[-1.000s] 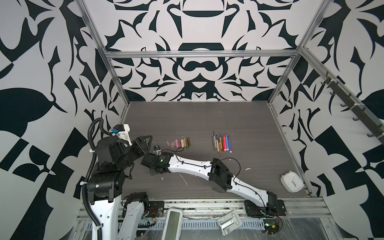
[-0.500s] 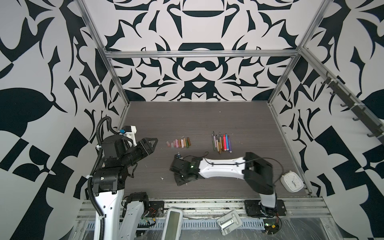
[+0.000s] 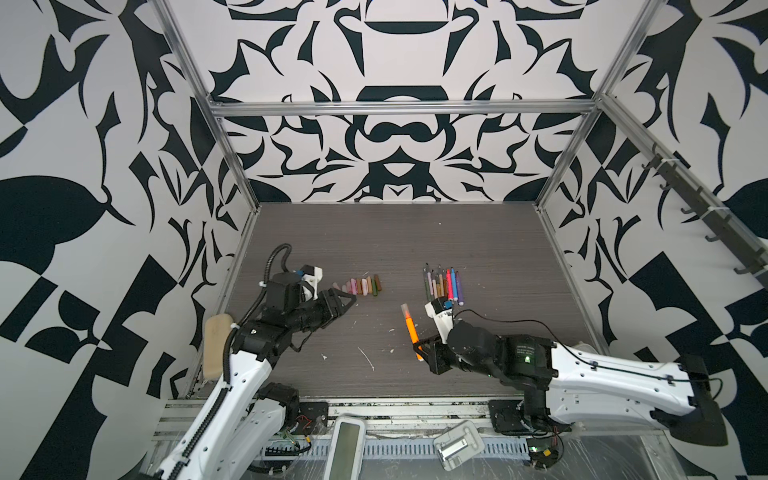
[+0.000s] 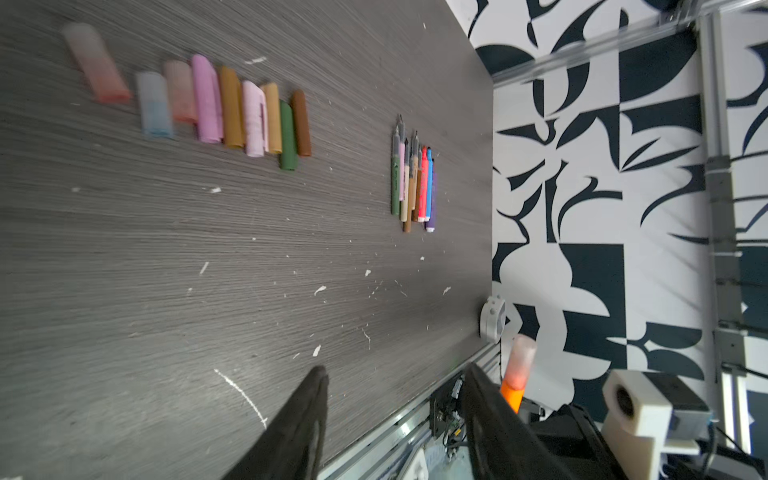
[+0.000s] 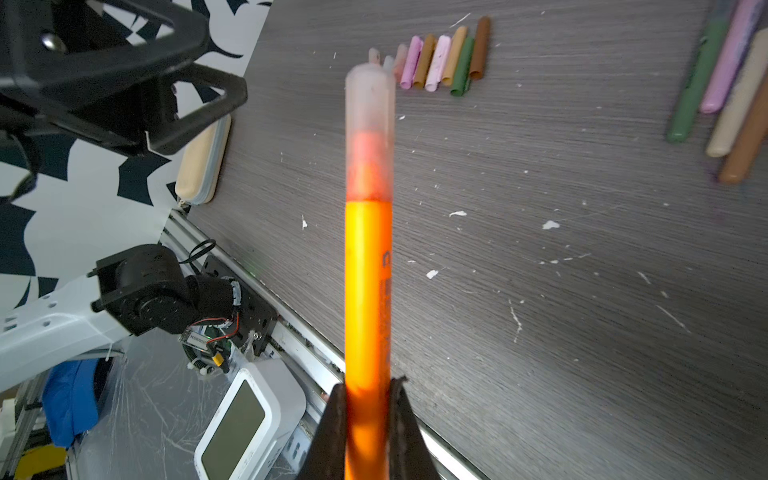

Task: Open the pen caps
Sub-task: 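Raise the orange marker upright while the left gripper reaches over its cap, then pull the orange cap off with the left gripper while the right gripper holds the marker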

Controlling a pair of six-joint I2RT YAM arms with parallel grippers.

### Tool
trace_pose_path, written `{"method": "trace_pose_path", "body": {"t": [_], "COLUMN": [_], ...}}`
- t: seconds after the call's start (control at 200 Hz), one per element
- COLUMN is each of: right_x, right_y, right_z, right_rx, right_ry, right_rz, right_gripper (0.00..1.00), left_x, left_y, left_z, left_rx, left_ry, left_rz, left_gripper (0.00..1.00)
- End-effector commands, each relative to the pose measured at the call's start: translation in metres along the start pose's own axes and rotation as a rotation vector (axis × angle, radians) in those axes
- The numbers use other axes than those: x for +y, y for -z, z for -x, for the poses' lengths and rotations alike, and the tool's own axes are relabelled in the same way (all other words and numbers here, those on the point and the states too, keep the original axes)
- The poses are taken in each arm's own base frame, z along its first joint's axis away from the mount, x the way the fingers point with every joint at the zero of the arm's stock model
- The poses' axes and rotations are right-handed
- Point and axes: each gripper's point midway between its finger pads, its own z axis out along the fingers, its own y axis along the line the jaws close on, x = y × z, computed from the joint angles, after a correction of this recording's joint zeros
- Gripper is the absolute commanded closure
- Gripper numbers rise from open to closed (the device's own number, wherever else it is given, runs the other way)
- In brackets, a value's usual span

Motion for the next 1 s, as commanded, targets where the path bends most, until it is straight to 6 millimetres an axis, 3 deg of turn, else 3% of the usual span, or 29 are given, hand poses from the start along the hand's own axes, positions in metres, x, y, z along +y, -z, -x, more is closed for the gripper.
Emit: {"method": "trace_pose_path", "body": {"t": [0.0,0.24,0.525,0.805,1.0], "right_x": [-0.003,0.010,-0.016,0.015,0.022], "right_y": [0.005,0.000,-0.018,-0.033,-0.036], "right_z": [0.009,0.009,0.022,0.038,0.043], "right_rx": [-0.046,-0.032,-0.023,0.021,0.022], "right_ry": [-0.024,-0.027,-0.130,-0.066,-0.049], "right_rz": [-0.014,0.030,-0.043,0.039,0.053], "right_gripper": [1.00,1.00,1.00,1.00,1.00], "left_x": [-0.015,-0.033,-0.051,-0.064,-0.067], "left_y": [-0.018,-0.050,-0.077,-0.097,-0.101], "left_z": [0.013,0.003,-0.005,-0.013,-0.013], "left_rx": [-0.059,0.000,0.046,0.088,0.096], "left_ry": [-0.015,-0.049,-0.064,-0.075,-0.079], "left_rz": [-0.015,-0.005,-0.032,-0.040,-0.042], "left_gripper": [0.44,0.39,0.39,0.39,0.42]}}
